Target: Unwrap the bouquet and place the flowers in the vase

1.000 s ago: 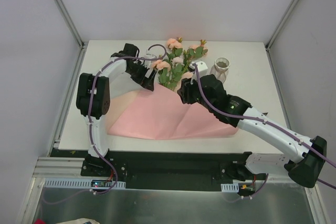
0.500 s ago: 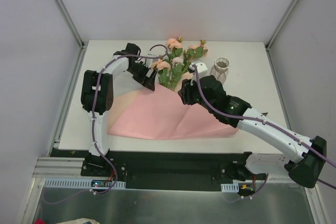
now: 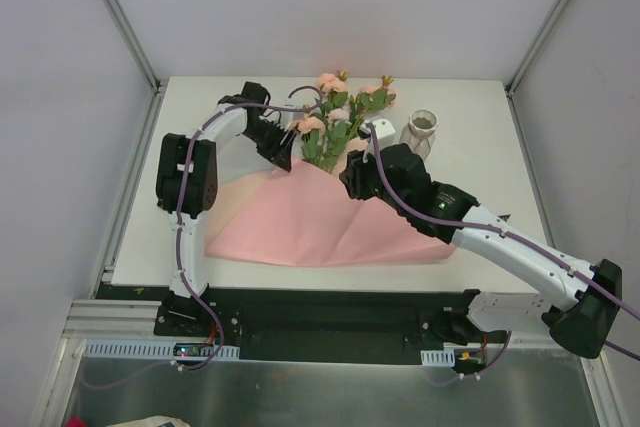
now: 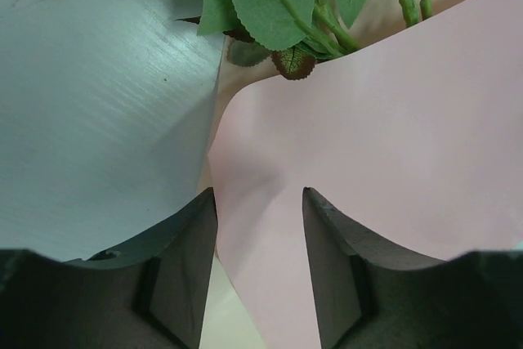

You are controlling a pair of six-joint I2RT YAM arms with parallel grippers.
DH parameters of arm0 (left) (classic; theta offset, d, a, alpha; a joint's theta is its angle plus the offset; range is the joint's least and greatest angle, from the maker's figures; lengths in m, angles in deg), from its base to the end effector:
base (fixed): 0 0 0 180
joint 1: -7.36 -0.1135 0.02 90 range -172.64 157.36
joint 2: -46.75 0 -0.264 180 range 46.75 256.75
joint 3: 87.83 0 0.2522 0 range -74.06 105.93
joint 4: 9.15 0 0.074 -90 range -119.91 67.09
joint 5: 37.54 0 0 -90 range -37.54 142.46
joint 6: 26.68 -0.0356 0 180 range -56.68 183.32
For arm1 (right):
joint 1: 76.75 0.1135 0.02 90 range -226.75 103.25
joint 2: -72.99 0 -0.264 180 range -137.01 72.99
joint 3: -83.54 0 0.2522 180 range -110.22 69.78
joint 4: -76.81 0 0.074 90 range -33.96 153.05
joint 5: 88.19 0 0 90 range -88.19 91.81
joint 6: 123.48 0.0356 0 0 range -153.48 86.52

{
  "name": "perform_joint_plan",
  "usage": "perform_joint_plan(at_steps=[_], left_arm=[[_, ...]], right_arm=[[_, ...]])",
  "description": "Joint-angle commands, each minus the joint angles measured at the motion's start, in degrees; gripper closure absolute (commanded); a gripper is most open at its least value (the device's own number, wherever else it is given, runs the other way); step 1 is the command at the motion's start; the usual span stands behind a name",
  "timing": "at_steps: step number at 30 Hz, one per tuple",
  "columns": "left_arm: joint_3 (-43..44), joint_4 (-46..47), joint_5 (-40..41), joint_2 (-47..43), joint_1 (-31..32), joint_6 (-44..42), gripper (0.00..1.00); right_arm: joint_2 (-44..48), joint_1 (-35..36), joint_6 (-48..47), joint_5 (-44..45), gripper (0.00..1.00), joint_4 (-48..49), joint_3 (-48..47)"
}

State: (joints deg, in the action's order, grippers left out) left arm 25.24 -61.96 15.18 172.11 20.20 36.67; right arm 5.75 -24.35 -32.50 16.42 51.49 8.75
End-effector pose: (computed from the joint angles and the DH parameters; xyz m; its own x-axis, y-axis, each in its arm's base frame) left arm 0.4459 -0.1238 0.1823 -0.5996 0.5027 -0.6227 0.7769 0.5523 -0.3022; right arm 0.1726 0.2094 0.3570 -0.1968 -0.2284 -0.9535 -0.6168 0.7847 -0.0607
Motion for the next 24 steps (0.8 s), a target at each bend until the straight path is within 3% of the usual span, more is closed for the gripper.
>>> perform_joint_plan(at_steps=[1,11,15,21,24], left_arm=[[2.12,-1.38,-0.17,-0.99,0.78,-1.21,0.58],[1.77,-1.03,2.03,-4.5,1.84,-0.51,0.77],[0.54,-0.77,2.29,-8.55,2.63,0.02,0.9],[-2.62,0.81,5.28,-13.03,3.94,0.64,1.0],[-3.5,1.34,7.39,-14.43,4.47,1.34,1.0]], right_arm=[[0.8,0.16,-0.53,-0.28,0.63,2.15,-0.31],[0.27,0.24,-0.53,-0.9,0.64,1.62,-1.63],[0.45,0.24,-0.53,-0.99,0.67,1.36,-2.16],[1.41,0.25,-0.62,-0.64,0.69,1.09,-1.81],[1.76,0.25,-0.62,-0.02,0.69,0.57,-1.81]])
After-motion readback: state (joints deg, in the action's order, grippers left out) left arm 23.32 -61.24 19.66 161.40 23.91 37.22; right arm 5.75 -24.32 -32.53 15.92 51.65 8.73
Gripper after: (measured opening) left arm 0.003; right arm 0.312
